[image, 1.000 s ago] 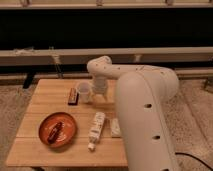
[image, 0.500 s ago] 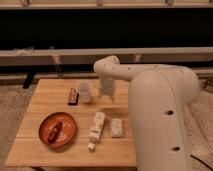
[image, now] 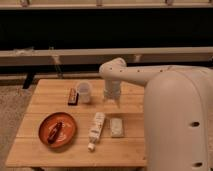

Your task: Place the eraser in the ceramic cup

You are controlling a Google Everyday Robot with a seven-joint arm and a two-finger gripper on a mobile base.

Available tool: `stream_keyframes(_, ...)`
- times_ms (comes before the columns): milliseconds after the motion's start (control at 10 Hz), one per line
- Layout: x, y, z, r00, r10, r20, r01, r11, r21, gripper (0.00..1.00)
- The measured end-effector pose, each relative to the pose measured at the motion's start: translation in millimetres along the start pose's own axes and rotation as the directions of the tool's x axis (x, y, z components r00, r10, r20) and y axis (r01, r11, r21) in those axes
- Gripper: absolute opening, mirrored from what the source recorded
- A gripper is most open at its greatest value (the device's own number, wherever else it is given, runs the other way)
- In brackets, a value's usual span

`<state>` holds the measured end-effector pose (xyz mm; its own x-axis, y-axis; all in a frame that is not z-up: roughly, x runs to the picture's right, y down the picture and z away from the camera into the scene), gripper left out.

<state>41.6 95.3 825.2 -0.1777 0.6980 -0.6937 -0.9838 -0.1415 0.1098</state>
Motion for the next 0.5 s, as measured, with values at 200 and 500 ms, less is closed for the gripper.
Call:
stream_keyframes(200,18.0,-12.1,4.6,1.000,-0.006,-0.025,0.006,1.000,0.010,0.65)
stream_keyframes(500,35.9,-30.2,19.8,0.997,-0.010,-0.071,0.013,0.999,0.036,0.65)
